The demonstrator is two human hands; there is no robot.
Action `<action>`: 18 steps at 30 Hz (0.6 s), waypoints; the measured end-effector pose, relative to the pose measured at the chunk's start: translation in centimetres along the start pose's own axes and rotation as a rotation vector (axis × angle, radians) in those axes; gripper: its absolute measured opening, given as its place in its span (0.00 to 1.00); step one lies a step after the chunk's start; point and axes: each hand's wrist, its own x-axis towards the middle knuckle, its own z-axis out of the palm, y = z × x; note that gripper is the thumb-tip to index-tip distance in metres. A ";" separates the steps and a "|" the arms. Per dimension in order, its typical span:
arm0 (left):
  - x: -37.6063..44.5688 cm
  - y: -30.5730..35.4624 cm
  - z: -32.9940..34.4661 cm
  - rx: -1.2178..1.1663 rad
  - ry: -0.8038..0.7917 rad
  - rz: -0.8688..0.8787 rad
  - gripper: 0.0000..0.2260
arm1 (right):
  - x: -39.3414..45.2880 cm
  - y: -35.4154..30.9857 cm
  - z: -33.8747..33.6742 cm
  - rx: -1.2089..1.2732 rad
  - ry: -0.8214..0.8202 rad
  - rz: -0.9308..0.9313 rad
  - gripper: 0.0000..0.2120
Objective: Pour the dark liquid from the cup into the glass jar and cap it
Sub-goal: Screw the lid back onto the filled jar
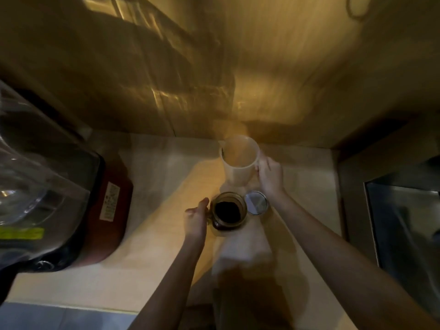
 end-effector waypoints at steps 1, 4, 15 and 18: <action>0.4 -0.1 0.1 0.002 -0.005 -0.013 0.20 | 0.2 0.2 0.1 -0.003 0.002 0.002 0.24; 0.6 -0.7 -0.1 0.011 -0.052 -0.036 0.21 | -0.8 0.2 0.2 0.003 -0.001 0.012 0.24; 1.7 -2.3 0.4 0.077 -0.085 -0.028 0.15 | -0.9 2.4 -0.5 0.072 0.204 0.189 0.14; 1.6 -2.3 0.2 0.068 -0.097 -0.022 0.13 | -2.5 5.2 -1.5 -0.070 0.197 0.185 0.07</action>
